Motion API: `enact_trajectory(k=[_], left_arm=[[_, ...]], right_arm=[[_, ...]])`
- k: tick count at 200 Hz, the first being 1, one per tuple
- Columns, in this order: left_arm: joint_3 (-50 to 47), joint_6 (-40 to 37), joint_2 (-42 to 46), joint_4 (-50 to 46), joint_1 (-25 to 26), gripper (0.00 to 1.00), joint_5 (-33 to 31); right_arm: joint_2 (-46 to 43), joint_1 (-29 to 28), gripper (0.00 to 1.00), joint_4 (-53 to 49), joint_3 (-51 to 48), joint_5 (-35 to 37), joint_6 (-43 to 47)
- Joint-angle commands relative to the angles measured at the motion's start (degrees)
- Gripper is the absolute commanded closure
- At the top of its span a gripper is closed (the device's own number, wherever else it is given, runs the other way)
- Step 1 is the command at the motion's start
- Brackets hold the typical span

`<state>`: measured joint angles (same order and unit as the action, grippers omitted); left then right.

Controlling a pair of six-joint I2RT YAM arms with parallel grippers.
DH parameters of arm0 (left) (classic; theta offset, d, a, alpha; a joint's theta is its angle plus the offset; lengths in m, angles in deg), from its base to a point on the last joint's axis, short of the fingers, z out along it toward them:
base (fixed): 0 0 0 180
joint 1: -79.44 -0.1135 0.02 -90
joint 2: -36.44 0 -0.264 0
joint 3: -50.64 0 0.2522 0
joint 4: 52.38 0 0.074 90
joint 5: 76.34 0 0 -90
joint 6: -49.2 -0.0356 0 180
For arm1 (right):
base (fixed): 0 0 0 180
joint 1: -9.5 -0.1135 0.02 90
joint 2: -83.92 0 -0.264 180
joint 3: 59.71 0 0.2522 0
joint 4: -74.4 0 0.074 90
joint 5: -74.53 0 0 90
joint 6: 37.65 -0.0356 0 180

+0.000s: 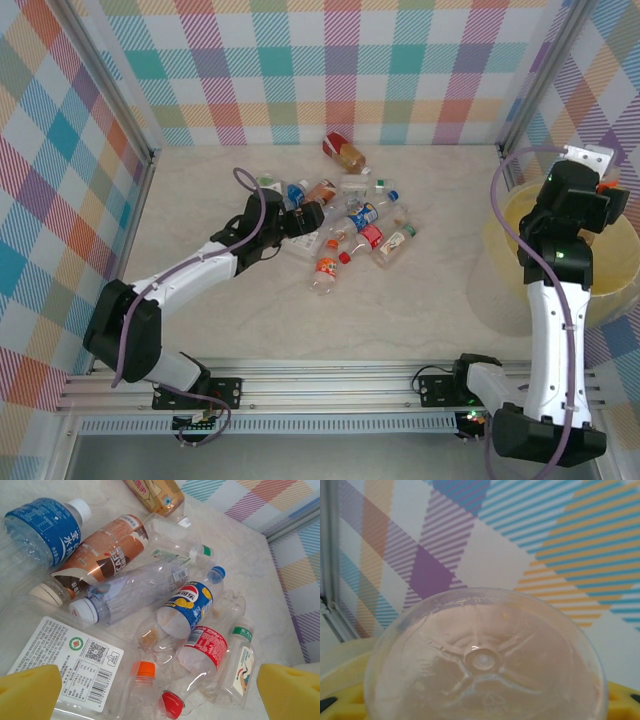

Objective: Put the plastic bottles in the bin

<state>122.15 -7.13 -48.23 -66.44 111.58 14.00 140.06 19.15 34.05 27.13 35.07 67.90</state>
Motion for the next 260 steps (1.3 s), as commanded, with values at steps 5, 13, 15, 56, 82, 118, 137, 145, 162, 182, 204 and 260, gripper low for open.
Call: enact_trajectory(k=[5, 13, 15, 56, 82, 118, 137, 145, 162, 182, 204, 260], left_arm=[[4.2, 1.3, -1.7, -4.5, 0.2, 0.0, -2.7], [4.8, 1.8, -1.7, -5.3, 0.2, 0.0, -3.8], [4.9, 1.9, -1.7, -5.4, 0.2, 0.0, -4.0], [4.8, 2.3, 0.1, -6.4, 0.1, 0.0, -6.8], [4.6, 2.4, 0.6, -7.4, 0.0, 0.0, -6.9], [3.8, 2.9, 1.0, -8.9, 0.0, 0.0, -8.0], [3.3, 3.7, 1.2, -9.3, -0.1, 0.0, -9.4], [3.3, 4.0, 1.2, -9.6, -0.2, 0.0, -9.8], [4.1, 4.3, 0.7, -11.2, -0.4, 0.0, -10.4], [4.6, 4.6, 0.1, -12.9, -0.5, 0.0, -10.9], [4.6, 6.9, -0.8, -15.0, -0.6, 0.0, -12.7], [6.1, 12.9, -4.1, -22.4, -0.8, 0.0, -14.5]], right_arm=[[1.0, 2.5, 0.56, 1.0, -2.7, 1.3, -3.0], [1.5, 2.9, 0.55, 1.3, -3.5, 1.3, -2.6], [1.6, 2.9, 0.54, 1.6, -3.8, 1.3, -2.5], [5.6, 5.3, 0.49, 0.7, -5.9, 1.4, -3.9], [6.4, 5.9, 0.4, 0.8, -7.0, 2.3, -5.5], [8.2, 6.2, 0.22, 1.0, -5.8, 5.7, -5.2], [8.5, 6.3, 0.14, 1.0, -4.6, 7.6, -5.2], [8.3, 6.3, 0.11, 0.7, -4.3, 7.7, -5.8], [7.6, 6.3, 0.07, -0.8, -3.5, 7.3, -7.7], [6.3, 6.1, 0.04, -6.4, -1.0, 1.9, -13.3], [3.0, 5.3, 0.0, -10.4, 0.9, -8.1, -18.3], [-1.2, 2.4, 0.0, -11.1, 4.2, -47.7, -25.9]])
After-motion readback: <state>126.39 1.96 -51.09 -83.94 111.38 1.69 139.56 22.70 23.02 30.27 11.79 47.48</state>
